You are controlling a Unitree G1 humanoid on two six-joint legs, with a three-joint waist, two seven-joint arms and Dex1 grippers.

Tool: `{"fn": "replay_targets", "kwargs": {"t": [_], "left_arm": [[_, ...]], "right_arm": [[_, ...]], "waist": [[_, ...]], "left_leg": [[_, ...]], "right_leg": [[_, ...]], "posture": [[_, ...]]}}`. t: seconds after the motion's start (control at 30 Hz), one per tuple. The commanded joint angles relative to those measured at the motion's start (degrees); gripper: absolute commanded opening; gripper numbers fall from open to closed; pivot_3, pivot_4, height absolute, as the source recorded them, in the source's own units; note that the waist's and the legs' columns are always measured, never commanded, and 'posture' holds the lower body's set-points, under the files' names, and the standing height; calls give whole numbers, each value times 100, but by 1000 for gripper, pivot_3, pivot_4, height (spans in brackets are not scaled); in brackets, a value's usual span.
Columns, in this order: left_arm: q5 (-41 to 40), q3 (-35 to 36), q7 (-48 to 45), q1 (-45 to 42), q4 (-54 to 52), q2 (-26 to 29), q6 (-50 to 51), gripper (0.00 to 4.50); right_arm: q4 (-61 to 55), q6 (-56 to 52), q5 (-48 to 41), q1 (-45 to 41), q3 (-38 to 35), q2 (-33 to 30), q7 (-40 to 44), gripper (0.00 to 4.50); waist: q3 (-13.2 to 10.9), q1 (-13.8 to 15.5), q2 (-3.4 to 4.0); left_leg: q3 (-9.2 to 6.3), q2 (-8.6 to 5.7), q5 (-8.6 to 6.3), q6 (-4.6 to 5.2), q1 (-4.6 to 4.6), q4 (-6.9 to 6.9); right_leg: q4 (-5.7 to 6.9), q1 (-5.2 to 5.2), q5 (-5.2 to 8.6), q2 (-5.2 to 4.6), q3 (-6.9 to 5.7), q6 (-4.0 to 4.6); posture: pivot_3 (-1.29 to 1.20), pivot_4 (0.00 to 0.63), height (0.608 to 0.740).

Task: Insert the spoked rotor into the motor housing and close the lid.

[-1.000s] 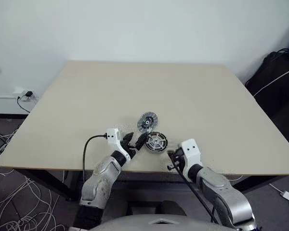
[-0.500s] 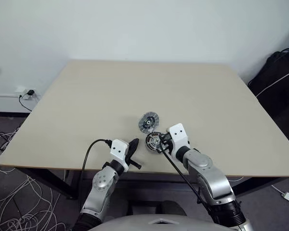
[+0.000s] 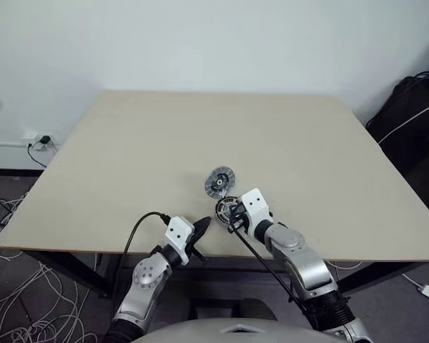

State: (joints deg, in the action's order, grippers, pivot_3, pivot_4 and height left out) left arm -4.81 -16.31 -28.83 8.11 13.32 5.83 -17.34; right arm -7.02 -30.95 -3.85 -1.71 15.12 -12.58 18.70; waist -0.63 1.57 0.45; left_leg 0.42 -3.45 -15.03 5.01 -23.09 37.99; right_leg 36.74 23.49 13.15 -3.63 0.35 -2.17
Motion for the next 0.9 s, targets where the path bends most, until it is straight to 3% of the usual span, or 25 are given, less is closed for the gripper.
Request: {"fn": "replay_targets", "kwargs": {"t": [0.03,0.13,0.2,0.43,0.9], "left_arm": [[-126,-54,-32,0,-312,-126,159,10],[-95,-67,-8,28,-436,-150,204,10],[-83,-71,19,53,-531,-158,259,0],[-72,-97,83,138,-842,-153,530,0],[-88,-132,179,240,-1062,-165,748,0]], "right_arm": [[-447,-118,-31,12,-82,-210,194,0],[-1052,-325,-20,1,117,-838,779,0],[-1392,-509,-11,-27,256,-1313,1156,371],[-1759,-1018,142,-362,668,-2242,1825,2515],[-905,-864,454,-1159,1300,-2190,2271,2515]], "waist": [[0,8,1],[-5,15,7],[-5,15,4],[-11,29,-7],[-22,72,-27]], "left_leg": [[0,0,0,0,0,2],[0,0,0,2,-3,10],[1,0,-2,6,-4,12],[0,2,-2,7,-3,19],[0,1,-2,8,-4,21]], "right_leg": [[1,-1,0,0,-1,0],[2,0,-1,0,-2,-2],[0,0,0,-1,-2,-2],[2,-2,0,0,-5,-2],[-2,-6,-3,-1,-7,-5]], "posture": [[0,0,740],[0,0,740],[0,0,740],[0,0,740],[0,0,740]]}}
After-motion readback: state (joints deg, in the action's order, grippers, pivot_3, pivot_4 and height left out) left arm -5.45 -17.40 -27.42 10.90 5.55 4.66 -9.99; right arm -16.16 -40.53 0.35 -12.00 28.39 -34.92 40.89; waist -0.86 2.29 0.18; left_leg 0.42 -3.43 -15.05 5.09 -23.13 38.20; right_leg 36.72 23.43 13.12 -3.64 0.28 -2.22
